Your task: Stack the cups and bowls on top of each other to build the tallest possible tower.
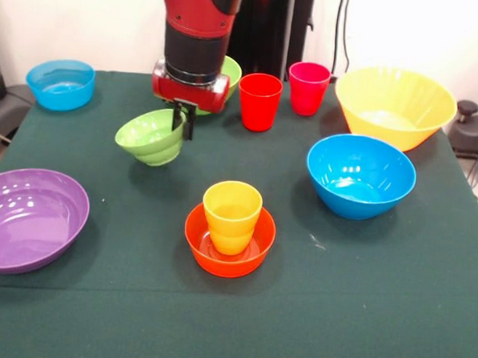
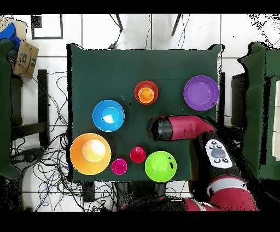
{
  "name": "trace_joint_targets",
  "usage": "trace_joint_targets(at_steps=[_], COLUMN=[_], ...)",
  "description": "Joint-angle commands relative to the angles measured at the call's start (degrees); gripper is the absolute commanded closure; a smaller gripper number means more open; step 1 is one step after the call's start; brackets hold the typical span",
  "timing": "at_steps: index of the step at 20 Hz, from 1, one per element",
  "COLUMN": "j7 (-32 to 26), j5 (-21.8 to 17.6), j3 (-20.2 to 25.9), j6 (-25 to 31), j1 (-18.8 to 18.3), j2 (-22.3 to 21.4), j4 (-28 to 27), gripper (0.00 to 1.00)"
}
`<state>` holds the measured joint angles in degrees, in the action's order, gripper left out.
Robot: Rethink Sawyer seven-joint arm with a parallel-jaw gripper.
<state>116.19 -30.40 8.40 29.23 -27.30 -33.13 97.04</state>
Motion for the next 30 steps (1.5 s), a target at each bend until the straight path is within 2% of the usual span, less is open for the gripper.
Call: trace_joint_targets(at_steps=[1,5,10,15,16,18,22,27,30], j7=[-3.2,-2.8,-1.2,-3.7,-4.3,-6.3,-6.6,-6.7,-5.0], j5=[5.1,5.1,5.5,1.5,1.3,0.8,0.9,1.6,2.9], j3=[6.3,4.6,4.8,0.9,0.7,0.4,0.5,0.5,0.7], j6=[14.7,22.3,24.4,36.8,37.5,38.1,35.8,34.6,32.5], j1=[3.9,7.1,9.2,13.6,13.8,13.7,13.5,12.6,12.1], j2=[3.1,5.7,10.3,12.0,12.2,12.1,11.7,10.5,9.6], j4=[-15.7,-22.9,-30.3,-37.5,-38.1,-38.3,-37.5,-35.9,-33.8], gripper=[1.0,1.0,1.0,1.0,1.0,1.0,1.0,1.0,1.0])
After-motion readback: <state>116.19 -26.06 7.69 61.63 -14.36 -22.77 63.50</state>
